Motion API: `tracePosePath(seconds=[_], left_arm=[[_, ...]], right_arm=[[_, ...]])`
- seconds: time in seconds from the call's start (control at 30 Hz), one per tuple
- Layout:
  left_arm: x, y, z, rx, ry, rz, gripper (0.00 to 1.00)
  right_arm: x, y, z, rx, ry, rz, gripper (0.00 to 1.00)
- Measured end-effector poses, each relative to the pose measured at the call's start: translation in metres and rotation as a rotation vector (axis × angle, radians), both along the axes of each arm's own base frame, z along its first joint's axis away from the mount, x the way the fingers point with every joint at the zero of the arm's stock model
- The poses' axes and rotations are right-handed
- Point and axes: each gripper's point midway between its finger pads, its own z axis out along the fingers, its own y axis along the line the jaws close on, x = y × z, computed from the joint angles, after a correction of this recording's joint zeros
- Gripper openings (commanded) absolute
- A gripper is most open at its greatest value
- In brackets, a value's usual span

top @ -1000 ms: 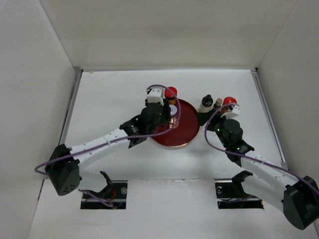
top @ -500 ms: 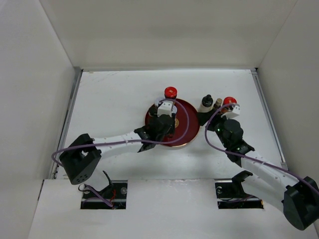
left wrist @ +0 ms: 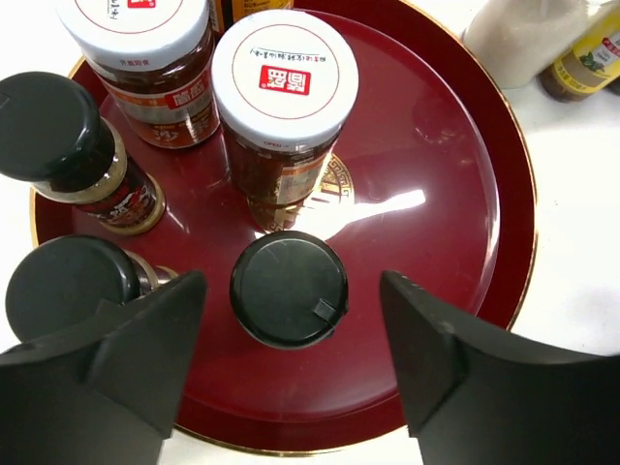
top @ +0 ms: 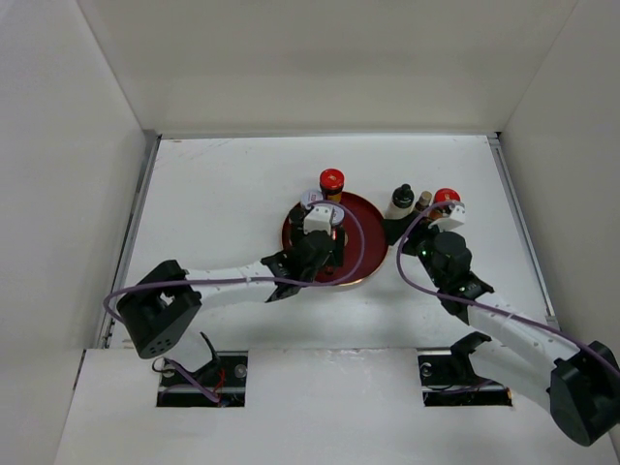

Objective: Organize the condiment bottles

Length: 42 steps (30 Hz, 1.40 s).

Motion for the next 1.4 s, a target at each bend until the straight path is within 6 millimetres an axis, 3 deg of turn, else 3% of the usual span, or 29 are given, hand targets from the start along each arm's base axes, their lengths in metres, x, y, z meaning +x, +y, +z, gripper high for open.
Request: tracePosePath(seconds=[0.1, 0.2, 0.3, 0.37, 0.47, 0.57, 0.67, 0.8, 0.87, 0.97, 1.13, 1.3, 1.4], left_arm=[[-0.001, 0.002, 0.008, -0.011, -0.014, -0.004, 0.79], [0.000, 0.001, 0.029, -0.053, -0.054, -0.009, 0.82], [0.001, 0.000, 0.059, -0.116, -0.113, -0.015, 0.83], [0.001, 0.000, 0.080, -0.158, -0.154, -0.020, 0.76], [-0.001, 0.003, 0.113, -0.234, -0.222, -0.030, 0.54], [-0.008, 0.019, 0.141, -0.310, -0.291, -0.027, 0.40], [-0.015, 0.048, 0.157, -0.387, -0.349, 0.009, 0.35], [-0.016, 0.097, 0.150, -0.470, -0.380, 0.118, 0.34], [-0.013, 0.121, 0.135, -0.496, -0.371, 0.187, 0.35], [-0.008, 0.153, 0.106, -0.505, -0.340, 0.292, 0.37], [-0.005, 0.190, 0.083, -0.549, -0.319, 0.397, 0.41], [-0.004, 0.197, 0.073, -0.588, -0.295, 0.412, 0.44], [-0.003, 0.196, 0.064, -0.584, -0.271, 0.418, 0.46]], right_arm=[[0.000, -0.001, -0.002, -0.009, 0.002, -0.002, 0.83], [0.001, -0.001, -0.001, -0.017, 0.000, -0.002, 0.78], [0.001, -0.002, 0.002, -0.033, -0.003, -0.001, 0.58], [0.003, -0.002, 0.009, -0.047, -0.010, -0.001, 0.41], [0.006, -0.003, 0.026, -0.062, -0.026, -0.007, 0.25], [0.010, -0.006, 0.046, -0.082, -0.033, -0.030, 0.21], [0.016, -0.018, 0.063, -0.120, -0.031, -0.080, 0.26], [0.027, -0.042, 0.071, -0.188, 0.003, -0.181, 0.54], [0.033, -0.050, 0.069, -0.233, 0.036, -0.213, 0.65], [0.043, -0.054, 0.064, -0.305, 0.092, -0.230, 0.73], [0.057, -0.066, 0.052, -0.400, 0.173, -0.275, 0.72], [0.062, -0.088, 0.031, -0.462, 0.255, -0.336, 0.59], [0.066, -0.092, 0.019, -0.486, 0.292, -0.347, 0.56]])
